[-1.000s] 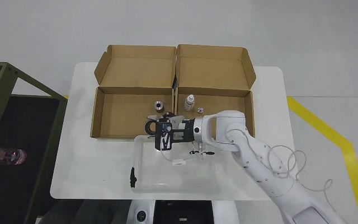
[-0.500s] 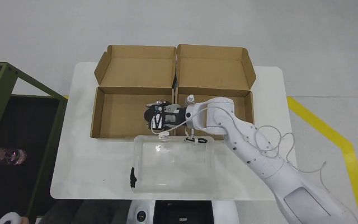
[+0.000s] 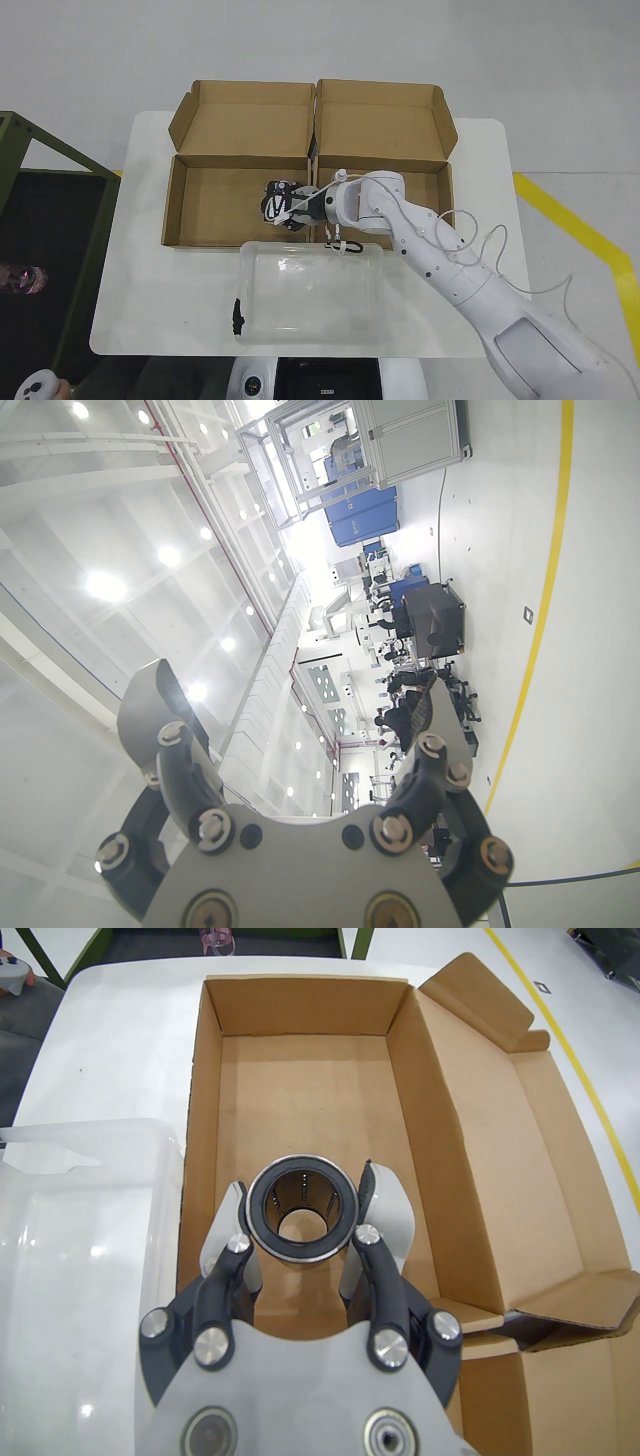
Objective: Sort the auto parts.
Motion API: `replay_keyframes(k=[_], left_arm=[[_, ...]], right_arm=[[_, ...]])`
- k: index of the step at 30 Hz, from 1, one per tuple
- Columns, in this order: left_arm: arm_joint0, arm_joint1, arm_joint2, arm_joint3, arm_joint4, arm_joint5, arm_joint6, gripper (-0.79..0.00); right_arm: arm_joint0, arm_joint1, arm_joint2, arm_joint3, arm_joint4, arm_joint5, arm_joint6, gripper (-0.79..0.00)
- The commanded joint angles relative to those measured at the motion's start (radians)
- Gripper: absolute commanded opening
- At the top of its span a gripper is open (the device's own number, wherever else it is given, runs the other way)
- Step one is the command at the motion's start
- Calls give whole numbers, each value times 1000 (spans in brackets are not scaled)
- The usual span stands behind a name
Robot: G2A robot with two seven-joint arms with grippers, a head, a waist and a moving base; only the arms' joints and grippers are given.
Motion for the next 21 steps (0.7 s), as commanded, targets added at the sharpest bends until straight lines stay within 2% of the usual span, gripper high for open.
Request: replay_keyframes(k=[1, 8, 16, 18, 21], left_arm=[[0, 0, 0, 0, 0, 0, 0, 0], [0, 0, 0, 0, 0, 0, 0, 0], [0, 0, 0, 0, 0, 0, 0, 0], [0, 0, 0, 0, 0, 0, 0, 0], [0, 0, 0, 0, 0, 0, 0, 0]], right_arm=[[3, -5, -7, 17, 2, 0, -2, -785], [9, -20, -25, 67, 2, -1, -9, -785], [12, -31, -32, 105, -5, -8, -15, -708], [12, -33, -32, 112, -7, -13, -17, -665], [13, -36, -32, 120, -11, -16, -18, -548]])
